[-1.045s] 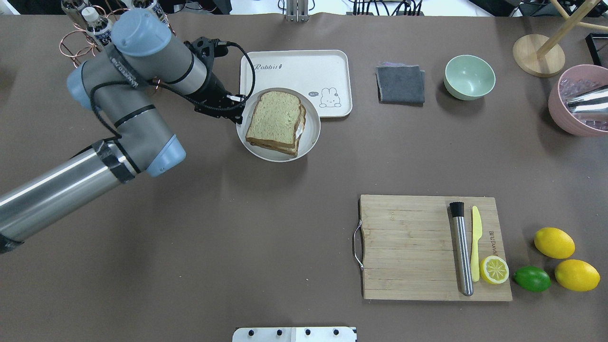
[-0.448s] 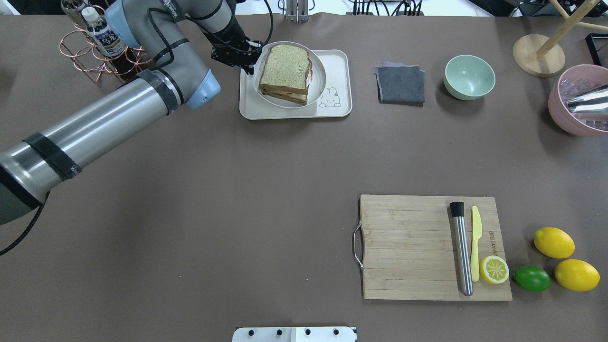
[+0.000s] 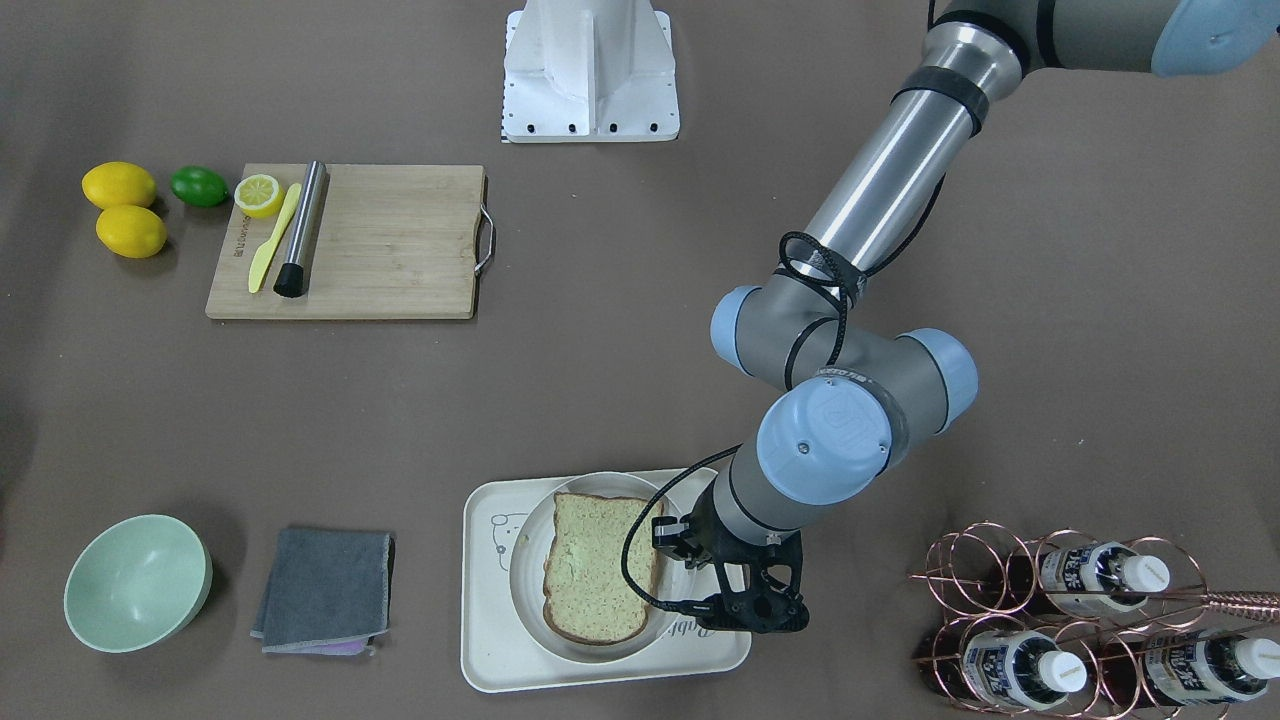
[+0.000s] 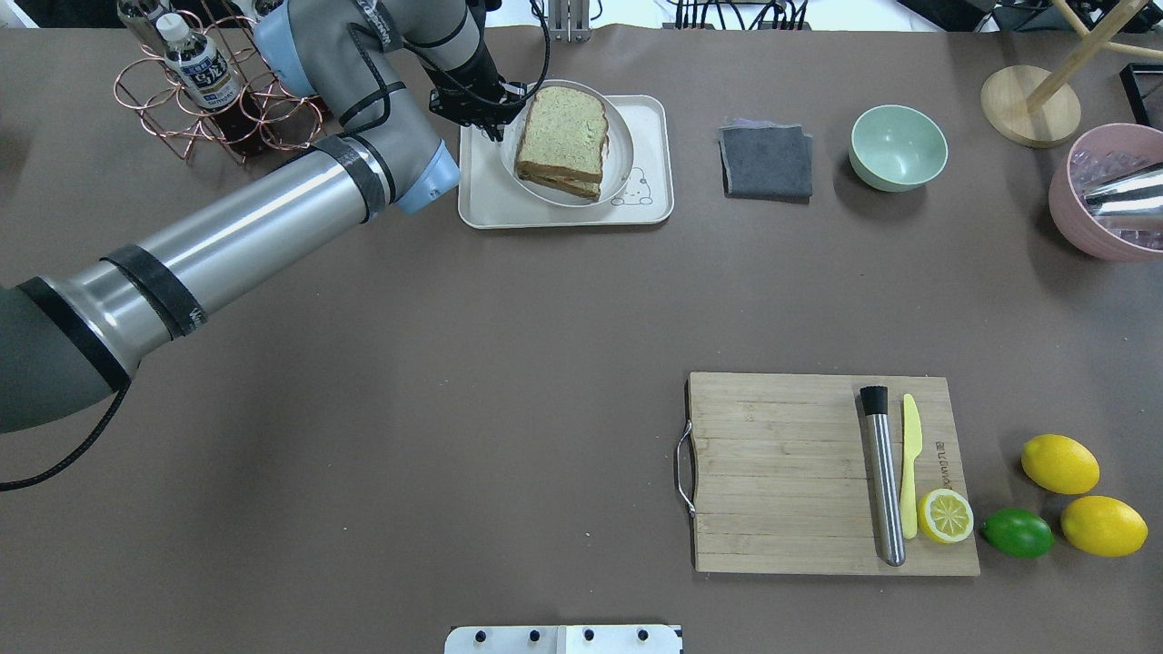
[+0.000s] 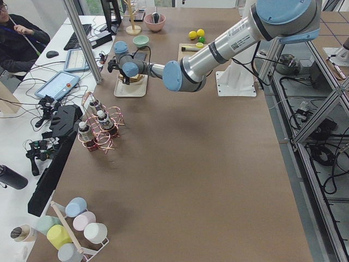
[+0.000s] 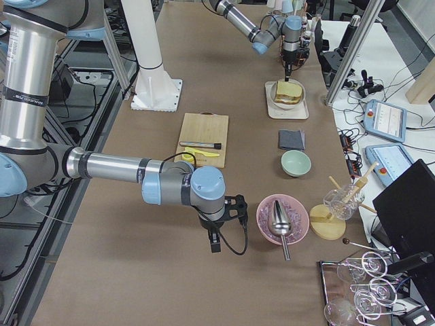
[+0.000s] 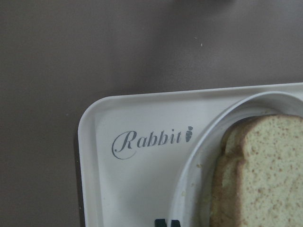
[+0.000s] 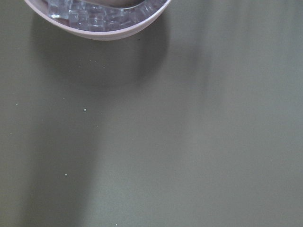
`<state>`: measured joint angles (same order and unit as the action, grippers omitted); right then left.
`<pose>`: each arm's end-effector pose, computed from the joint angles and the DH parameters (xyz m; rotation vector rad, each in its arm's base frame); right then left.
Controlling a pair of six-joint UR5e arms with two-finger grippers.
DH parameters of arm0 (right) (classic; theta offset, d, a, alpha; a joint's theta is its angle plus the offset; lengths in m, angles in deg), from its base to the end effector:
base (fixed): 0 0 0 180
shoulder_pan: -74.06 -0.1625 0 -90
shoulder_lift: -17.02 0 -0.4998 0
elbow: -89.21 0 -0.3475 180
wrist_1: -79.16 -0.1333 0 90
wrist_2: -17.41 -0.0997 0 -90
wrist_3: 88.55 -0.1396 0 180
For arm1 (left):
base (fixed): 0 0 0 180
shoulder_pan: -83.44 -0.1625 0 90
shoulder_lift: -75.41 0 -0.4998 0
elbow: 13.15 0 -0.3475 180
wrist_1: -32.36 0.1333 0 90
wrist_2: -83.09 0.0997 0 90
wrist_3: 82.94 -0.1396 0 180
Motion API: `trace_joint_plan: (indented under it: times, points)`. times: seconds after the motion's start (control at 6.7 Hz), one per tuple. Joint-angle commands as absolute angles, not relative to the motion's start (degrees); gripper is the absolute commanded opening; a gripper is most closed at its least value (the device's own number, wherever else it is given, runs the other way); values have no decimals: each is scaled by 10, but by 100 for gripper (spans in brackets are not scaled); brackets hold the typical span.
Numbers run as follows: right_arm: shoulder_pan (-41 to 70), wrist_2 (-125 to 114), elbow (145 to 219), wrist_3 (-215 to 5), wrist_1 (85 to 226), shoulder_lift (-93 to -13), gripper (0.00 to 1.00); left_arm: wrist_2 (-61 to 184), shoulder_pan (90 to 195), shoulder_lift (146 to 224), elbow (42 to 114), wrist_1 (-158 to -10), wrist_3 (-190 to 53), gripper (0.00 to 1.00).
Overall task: Make sandwich and place on tray
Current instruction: 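Lower the plate onto the tray and open the left gripper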
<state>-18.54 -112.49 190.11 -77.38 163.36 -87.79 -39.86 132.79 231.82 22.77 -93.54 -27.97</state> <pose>0.0583 -0.3198 0.7731 0.1150 -0.6882 -0.1549 0.5762 -0.7591 0.2920 0.1485 0.9663 0.0122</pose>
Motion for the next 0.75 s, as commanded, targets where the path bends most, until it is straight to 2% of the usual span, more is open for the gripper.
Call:
trace_joint_plan:
  times: [0.0,0.3,0.45,0.6]
  points:
    - [-186,-1125,1895,-774,1634,-877,100,-388,1322,2319,225,-945,-281,99]
    - [-186,-1125,1894,-774,1634,-877,100,-386,1325,2315,235,-954,-283,98]
    - [-186,-1126,1888,-772,1634,-878,100,-385,1330,2284,285,-950,-282,98]
    - [-186,-1127,1886,-769,1634,-879,100,-386,1341,2225,403,-898,-277,98]
